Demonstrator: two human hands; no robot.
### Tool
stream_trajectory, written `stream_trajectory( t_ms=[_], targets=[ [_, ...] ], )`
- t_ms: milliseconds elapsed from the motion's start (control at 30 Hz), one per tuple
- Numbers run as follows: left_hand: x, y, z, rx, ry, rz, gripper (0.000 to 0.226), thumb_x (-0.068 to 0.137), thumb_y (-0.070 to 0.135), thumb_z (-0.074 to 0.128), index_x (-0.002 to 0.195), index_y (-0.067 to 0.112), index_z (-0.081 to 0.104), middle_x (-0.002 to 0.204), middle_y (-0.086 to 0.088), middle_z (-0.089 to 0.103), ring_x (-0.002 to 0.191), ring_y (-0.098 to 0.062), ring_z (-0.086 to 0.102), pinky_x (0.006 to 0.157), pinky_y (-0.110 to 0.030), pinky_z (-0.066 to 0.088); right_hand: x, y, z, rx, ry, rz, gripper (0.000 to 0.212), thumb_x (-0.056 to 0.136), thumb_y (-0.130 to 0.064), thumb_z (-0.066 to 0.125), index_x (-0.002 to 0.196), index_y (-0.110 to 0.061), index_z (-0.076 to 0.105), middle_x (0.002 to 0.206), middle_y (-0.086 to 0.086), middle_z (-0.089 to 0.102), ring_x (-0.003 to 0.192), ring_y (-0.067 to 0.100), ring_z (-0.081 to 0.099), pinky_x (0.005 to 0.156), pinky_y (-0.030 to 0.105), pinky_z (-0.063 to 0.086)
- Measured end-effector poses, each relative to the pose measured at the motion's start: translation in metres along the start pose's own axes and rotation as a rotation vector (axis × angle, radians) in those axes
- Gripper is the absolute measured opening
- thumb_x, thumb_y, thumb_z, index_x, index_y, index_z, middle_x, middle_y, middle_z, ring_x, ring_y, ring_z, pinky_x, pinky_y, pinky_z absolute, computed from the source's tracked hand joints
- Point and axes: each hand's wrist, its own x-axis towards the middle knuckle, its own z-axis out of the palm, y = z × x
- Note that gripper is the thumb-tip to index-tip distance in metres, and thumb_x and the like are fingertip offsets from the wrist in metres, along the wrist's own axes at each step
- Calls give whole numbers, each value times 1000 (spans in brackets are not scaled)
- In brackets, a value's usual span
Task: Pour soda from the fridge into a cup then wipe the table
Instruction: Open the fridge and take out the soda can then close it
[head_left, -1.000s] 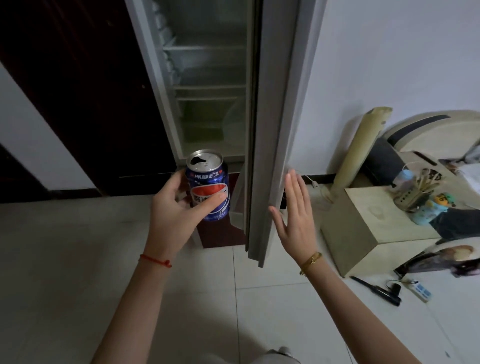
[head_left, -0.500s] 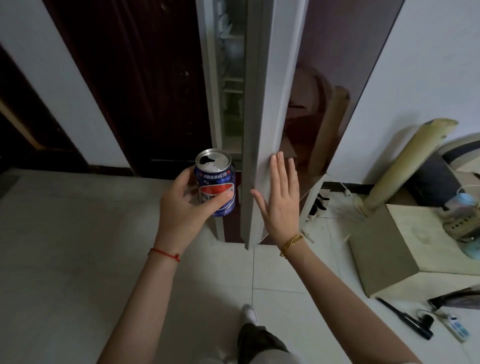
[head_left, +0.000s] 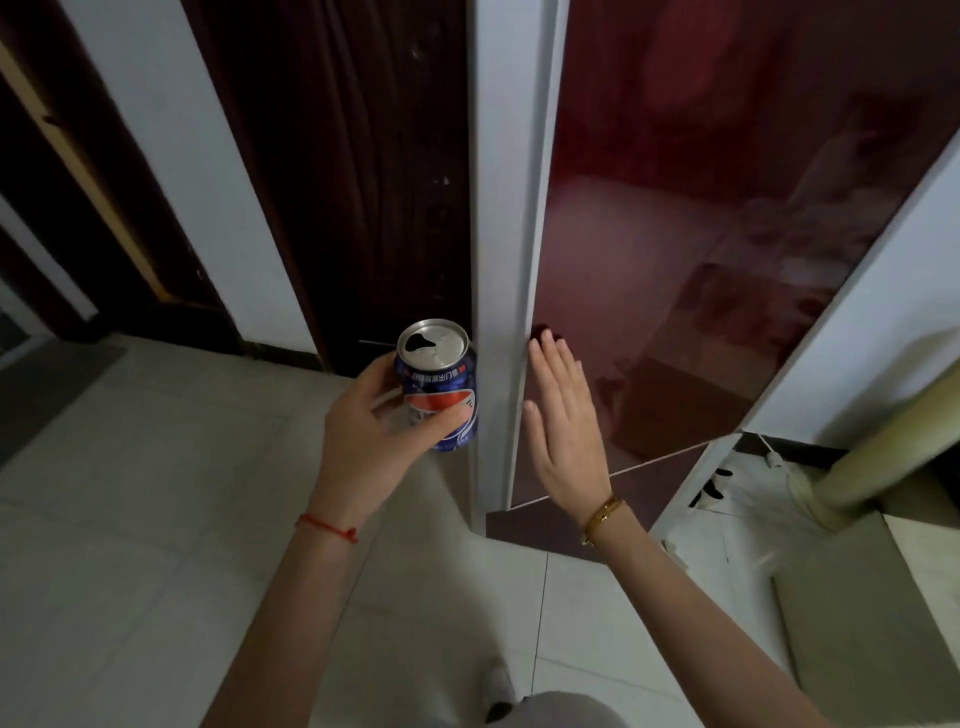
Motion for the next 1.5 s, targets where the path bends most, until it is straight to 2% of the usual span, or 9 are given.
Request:
stream_trajectory(
  t_ms=[100, 300, 567, 700, 867, 1167, 1300, 1433, 1500],
  targets=[
    [26, -4, 2, 22, 25, -6, 70, 58, 39, 89, 121, 23, 64, 115, 9, 70, 109, -7, 64, 94, -28, 51, 24, 8, 14, 35, -31, 13, 55, 103, -12, 39, 154, -11, 20, 164, 1, 14, 152, 16, 6, 122, 48, 15],
    [70, -10, 15, 51, 61, -16, 65, 67, 23, 86, 126, 18, 61, 119, 5, 68, 111, -10, 62, 93, -24, 52, 71, 32, 35, 80, -99, -11, 54, 104, -13, 37, 155, -15, 19, 164, -2, 11, 152, 11, 2, 124, 44, 11],
    [120, -20, 22, 71, 63, -4, 63, 69, 20, 85, 127, 17, 60, 119, 5, 67, 112, -9, 61, 90, -20, 50, 130, 58, 64, 89, -95, 24, 51, 106, -17, 34, 155, -13, 20, 164, -1, 13, 151, 8, 3, 124, 41, 10],
    [145, -26, 20, 59, 23, -26, 65, 67, 27, 86, 126, 22, 61, 119, 8, 68, 111, -6, 62, 97, -26, 50, 156, 67, 76, 89, -93, 89, 50, 107, -23, 30, 155, -14, 19, 164, -1, 13, 151, 7, 2, 125, 38, 8],
    [177, -30, 13, -1, -30, -5, 66, 64, 20, 87, 123, 23, 58, 119, 9, 66, 107, 0, 63, 85, -10, 49, 182, 73, 85, 98, -83, 173, 49, 107, -28, 27, 154, -15, 22, 163, -1, 17, 151, 7, 5, 125, 33, 8],
    [230, -36, -3, -26, -233, 44, 65, 67, 15, 87, 124, 24, 57, 120, 14, 65, 111, 6, 60, 85, -5, 45, 202, 50, 86, 256, -29, 416, 46, 107, -24, 31, 151, -13, 33, 160, 0, 27, 149, 10, 19, 123, 29, 13],
    [241, -37, -3, -31, -320, 71, 64, 68, 16, 87, 120, 34, 54, 117, 20, 63, 110, 11, 57, 83, -3, 44, 193, 36, 88, 374, 12, 668, 42, 106, -25, 35, 144, -12, 46, 150, 0, 44, 141, 10, 37, 111, 7, 22],
    [247, -42, 1, -44, -429, 79, 64, 68, 18, 87, 118, 39, 54, 117, 21, 63, 112, 8, 57, 87, -7, 45, 168, 30, 111, 646, -15, 949, 43, 100, -37, 42, 129, -13, 61, 130, 0, 64, 121, 13, 59, 111, 33, 40],
    [248, -46, 5, -59, -489, 80, 65, 68, 17, 87, 122, 33, 56, 119, 19, 64, 113, 6, 58, 90, -12, 47, 159, 19, 110, 873, 51, 1081, 40, 104, -23, 37, 127, 2, 59, 121, 10, 66, 102, 17, 66, 97, 27, 52]
  ],
)
